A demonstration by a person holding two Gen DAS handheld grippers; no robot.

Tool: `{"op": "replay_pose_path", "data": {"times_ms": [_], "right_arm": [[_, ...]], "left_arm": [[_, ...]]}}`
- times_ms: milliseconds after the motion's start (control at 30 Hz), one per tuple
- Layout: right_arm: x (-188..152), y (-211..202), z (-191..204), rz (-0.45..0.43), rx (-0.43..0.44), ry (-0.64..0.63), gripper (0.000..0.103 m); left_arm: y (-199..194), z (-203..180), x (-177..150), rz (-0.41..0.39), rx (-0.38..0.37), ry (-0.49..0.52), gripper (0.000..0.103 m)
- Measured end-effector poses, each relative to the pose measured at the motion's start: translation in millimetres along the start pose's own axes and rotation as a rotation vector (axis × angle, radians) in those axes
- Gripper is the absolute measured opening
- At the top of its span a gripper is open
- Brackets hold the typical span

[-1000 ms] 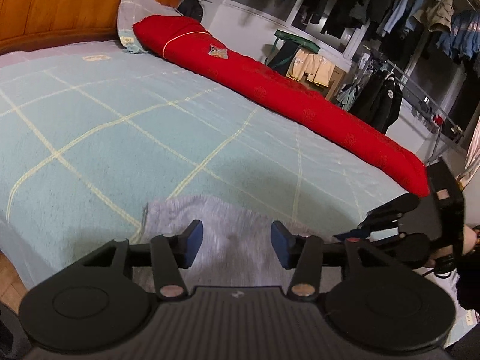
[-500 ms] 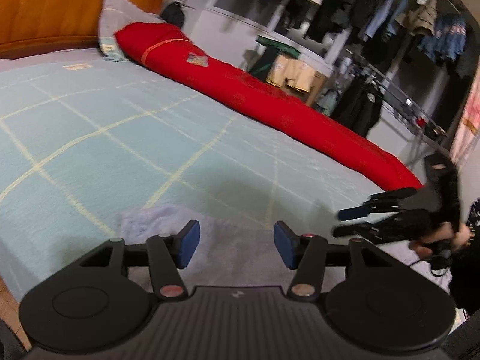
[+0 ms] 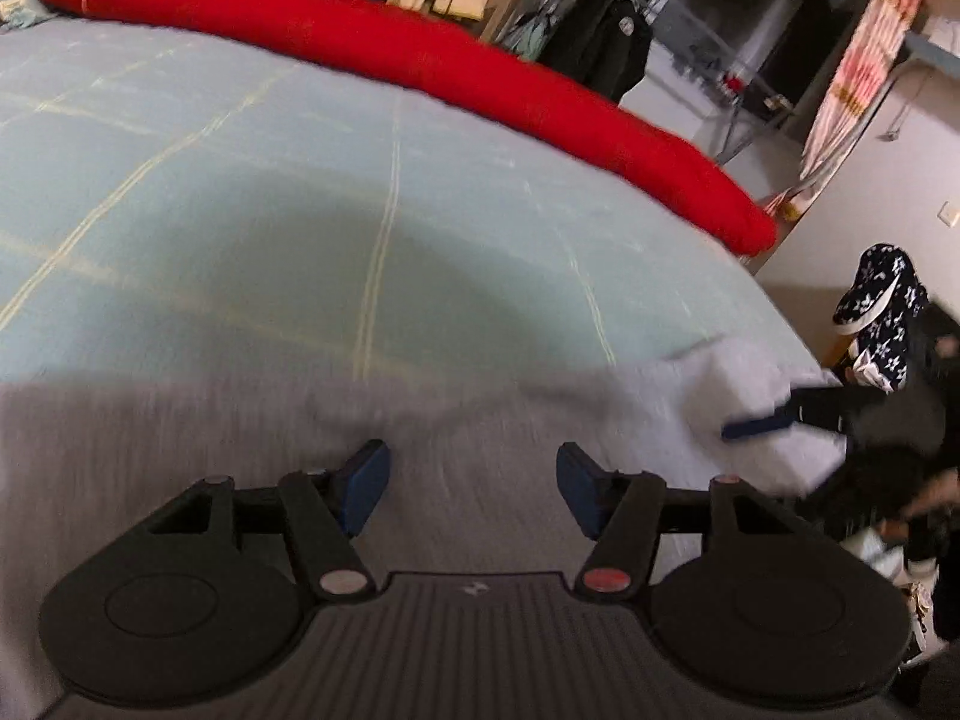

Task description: Fold clothes

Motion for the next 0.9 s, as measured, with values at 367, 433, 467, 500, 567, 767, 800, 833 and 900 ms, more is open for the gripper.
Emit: {"op": "replay_pose_path", "data": {"times_ms": [367, 433, 467, 500, 567, 767, 800, 833, 900], "right_arm": [[-14.2, 9.4, -12.3, -0.086, 0.003, 0.161, 0.103], [-13.8, 8.3, -12.6, -0.091, 0.008, 0.154, 0.103], [-13.3, 6.8, -13.8, -0.092, 0.015, 0.159, 0.103], [-12.8, 5.1, -15.0, -0.093, 0.022, 0.164, 0.103], [-10.8, -6.9, -17.1, -0.101, 0.035, 0.208, 0.103], [-37.4, -63.2, -34.5, -0.204, -0.017, 0.314, 0.103], [-46.4, -69.6, -42.0, -0.209, -0.051, 0.342, 0.103], [-55.6, -73.1, -50.4, -0.208, -0.089, 0.370, 0.103], [-79.6, -79.6, -64.3, -0.192, -0.164, 0.418, 0.103]], "left_arm": [[-0.1, 2.1, 22.4, -0.002, 0.013, -0.030, 0.059], [-14.3, -3.0, 23.7, -0.017, -0.017, -0.026, 0.059], [-22.3, -6.4, 23.4, -0.021, -0.042, -0.026, 0.061], [-29.0, -10.5, 22.7, -0.021, -0.082, -0.024, 0.062], [-34.1, -19.1, 20.3, -0.001, -0.162, -0.021, 0.067], [9.8, -22.7, 10.3, 0.135, -0.159, -0.060, 0.065], [16.1, -19.5, 9.6, 0.142, -0.144, -0.069, 0.066], [18.3, -17.6, 11.0, 0.138, -0.144, -0.078, 0.067], [21.1, -15.8, 14.2, 0.131, -0.144, -0.082, 0.067]]}}
Point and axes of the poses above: each gripper's, at about its wrist camera, not at the fingertips, and y roughly the way its jaws point, z to its left, x to its top, the point moved 1 cm from there along y, roughly the way its jaws point, and after that the axes turned 12 degrees about y, right-handed, at the moved point
